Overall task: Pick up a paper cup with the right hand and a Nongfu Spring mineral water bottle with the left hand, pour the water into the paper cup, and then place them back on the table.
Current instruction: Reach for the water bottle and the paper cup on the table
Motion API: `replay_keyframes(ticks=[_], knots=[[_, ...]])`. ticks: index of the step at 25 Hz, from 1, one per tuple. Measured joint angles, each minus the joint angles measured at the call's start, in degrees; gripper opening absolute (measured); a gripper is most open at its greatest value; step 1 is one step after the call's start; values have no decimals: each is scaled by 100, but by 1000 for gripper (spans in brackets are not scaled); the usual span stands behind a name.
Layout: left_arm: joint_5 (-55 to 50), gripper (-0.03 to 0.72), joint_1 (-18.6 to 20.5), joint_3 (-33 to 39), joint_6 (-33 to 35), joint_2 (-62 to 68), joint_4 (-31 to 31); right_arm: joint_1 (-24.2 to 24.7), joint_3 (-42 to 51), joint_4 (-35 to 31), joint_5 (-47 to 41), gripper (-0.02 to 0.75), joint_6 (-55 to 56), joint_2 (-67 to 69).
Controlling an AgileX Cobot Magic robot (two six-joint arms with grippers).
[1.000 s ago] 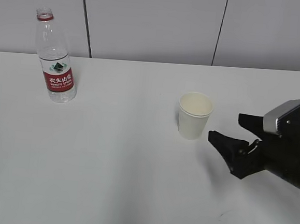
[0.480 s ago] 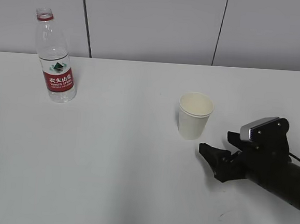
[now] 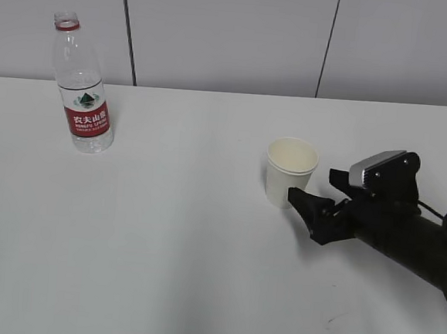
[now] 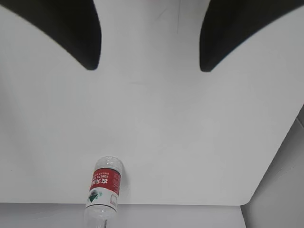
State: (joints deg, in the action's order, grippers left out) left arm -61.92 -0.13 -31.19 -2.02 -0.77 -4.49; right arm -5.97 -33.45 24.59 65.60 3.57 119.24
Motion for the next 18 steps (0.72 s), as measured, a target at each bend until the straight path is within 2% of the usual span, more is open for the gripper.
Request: replay_keyframes(ticks=[18], knots=[[0, 404, 0, 0, 0, 0, 0, -4, -977, 442, 8, 660, 586, 720]])
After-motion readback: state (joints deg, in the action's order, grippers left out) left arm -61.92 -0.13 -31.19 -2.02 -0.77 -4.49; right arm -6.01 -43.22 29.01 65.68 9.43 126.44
